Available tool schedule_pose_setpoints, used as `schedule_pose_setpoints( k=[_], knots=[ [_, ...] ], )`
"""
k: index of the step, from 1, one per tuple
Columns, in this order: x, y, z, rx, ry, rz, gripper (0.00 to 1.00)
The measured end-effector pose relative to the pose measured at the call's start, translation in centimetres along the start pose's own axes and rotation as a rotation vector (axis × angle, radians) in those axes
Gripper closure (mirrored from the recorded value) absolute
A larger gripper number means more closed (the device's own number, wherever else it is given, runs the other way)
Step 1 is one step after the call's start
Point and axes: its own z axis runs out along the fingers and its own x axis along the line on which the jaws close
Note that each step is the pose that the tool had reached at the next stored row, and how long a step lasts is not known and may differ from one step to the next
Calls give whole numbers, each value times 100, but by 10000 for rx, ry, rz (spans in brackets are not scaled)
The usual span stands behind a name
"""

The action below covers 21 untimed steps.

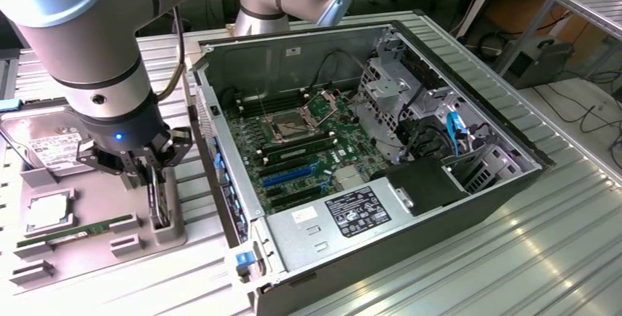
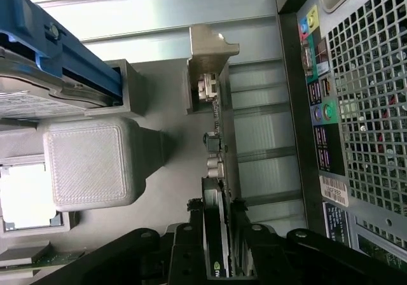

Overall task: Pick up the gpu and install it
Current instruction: 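Pick up the gpu and move the gpu toward the slot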

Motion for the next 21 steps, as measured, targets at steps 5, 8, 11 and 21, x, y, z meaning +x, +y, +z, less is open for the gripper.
schedule_pose_setpoints(
  k=[5, 8, 11, 21],
  knots=[
    [0, 0, 0, 0, 1, -13, 73],
    [0, 0, 0, -5, 20, -265, 73],
    [0, 0, 0, -17, 58, -789, 73],
    [-2, -1, 1, -36, 123, -1638, 74]
  ],
)
